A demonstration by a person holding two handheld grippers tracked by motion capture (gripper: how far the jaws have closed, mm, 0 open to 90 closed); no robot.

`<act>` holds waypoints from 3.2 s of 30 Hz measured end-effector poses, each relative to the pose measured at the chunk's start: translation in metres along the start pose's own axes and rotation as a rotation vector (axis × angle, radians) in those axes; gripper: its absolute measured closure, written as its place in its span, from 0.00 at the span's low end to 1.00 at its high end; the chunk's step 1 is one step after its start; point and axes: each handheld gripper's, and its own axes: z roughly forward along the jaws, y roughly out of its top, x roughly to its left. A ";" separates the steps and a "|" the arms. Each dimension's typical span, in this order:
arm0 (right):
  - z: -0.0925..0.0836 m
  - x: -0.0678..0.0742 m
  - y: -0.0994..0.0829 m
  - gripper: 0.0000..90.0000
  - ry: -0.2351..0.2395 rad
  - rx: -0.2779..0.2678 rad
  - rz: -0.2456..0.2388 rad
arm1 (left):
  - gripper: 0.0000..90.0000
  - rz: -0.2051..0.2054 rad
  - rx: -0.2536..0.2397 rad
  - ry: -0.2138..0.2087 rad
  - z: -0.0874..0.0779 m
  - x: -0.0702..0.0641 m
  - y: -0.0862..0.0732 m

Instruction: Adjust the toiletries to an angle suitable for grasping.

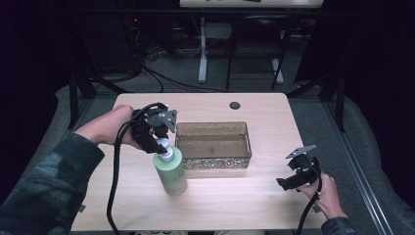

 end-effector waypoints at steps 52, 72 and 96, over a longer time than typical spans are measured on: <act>0.000 0.000 -0.001 0.00 -0.009 0.008 -0.010 | 0.70 0.066 0.062 0.009 -0.028 -0.001 0.025; 0.001 0.000 -0.001 0.00 -0.012 0.015 -0.010 | 0.70 0.071 0.061 0.028 -0.050 0.002 0.031; 0.006 0.002 0.003 0.00 -0.007 0.027 -0.025 | 0.70 0.089 0.050 0.060 -0.083 0.007 0.044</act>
